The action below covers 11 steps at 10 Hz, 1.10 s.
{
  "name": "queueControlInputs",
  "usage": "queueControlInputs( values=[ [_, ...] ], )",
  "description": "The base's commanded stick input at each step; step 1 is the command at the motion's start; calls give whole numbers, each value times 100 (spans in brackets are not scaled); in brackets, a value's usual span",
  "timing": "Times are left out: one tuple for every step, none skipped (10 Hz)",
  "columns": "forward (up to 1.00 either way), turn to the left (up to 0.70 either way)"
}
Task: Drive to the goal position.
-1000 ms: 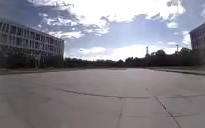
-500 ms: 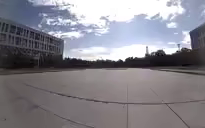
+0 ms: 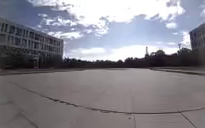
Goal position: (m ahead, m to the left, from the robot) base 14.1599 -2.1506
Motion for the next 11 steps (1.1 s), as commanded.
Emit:
queueControlInputs(
  values=[
    [66, -1],
    [66, -1],
    [66, -1],
    [66, -1],
    [66, -1],
    [66, -1],
    [66, -1],
    [66, -1],
    [66, -1],
    [66, -1],
    [66, -1]
  ],
)
